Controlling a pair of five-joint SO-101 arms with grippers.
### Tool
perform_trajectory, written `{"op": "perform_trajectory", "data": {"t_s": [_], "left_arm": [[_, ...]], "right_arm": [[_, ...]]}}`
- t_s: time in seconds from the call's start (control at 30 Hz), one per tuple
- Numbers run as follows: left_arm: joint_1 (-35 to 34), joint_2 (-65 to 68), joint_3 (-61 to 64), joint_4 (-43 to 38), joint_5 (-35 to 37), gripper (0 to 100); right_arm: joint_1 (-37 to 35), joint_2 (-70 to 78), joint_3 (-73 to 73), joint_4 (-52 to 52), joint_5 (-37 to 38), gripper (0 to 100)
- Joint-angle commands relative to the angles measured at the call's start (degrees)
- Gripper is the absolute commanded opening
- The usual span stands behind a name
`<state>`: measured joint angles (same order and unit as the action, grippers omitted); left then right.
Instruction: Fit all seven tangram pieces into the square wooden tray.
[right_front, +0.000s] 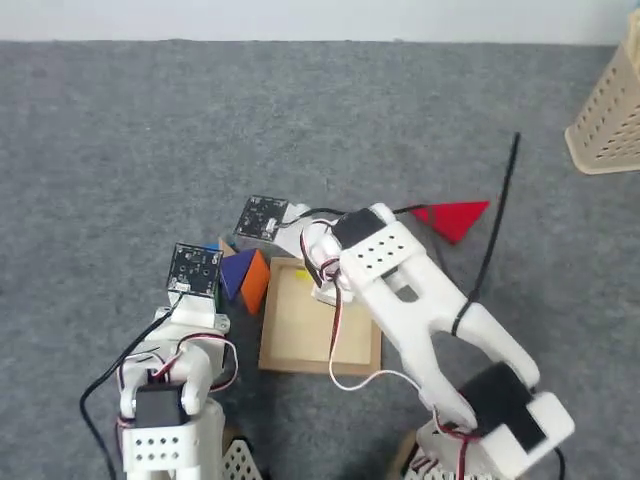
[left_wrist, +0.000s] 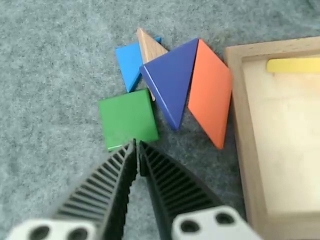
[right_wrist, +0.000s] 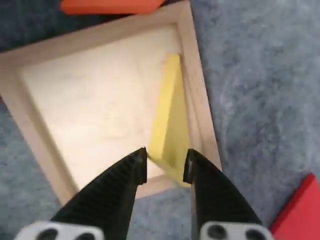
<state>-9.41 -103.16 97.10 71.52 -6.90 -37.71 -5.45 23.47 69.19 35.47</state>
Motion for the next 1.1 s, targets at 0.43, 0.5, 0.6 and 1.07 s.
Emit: {"op": "perform_trajectory", "data": {"t_s": [0.43, 0.5, 0.6, 1.07], "left_arm": [[-0.2, 0.0, -0.5, 0.4, -0.4, 1], [-0.2, 0.0, -0.5, 0.4, -0.4, 1], [-0.2, 0.0, -0.5, 0.4, -0.4, 1], [-0.2, 0.0, -0.5, 0.4, -0.4, 1]], "right_arm": [[5.8, -8.2, 13.9, -10.9, -8.4, 0.5], [5.6, -8.1, 16.2, -14.6, -9.6, 0.6], [5.7, -8.0, 16.5, -16.0, -9.9, 0.6], [5.7, 11.0, 4.7, -17.9, -13.5, 0.6]]}}
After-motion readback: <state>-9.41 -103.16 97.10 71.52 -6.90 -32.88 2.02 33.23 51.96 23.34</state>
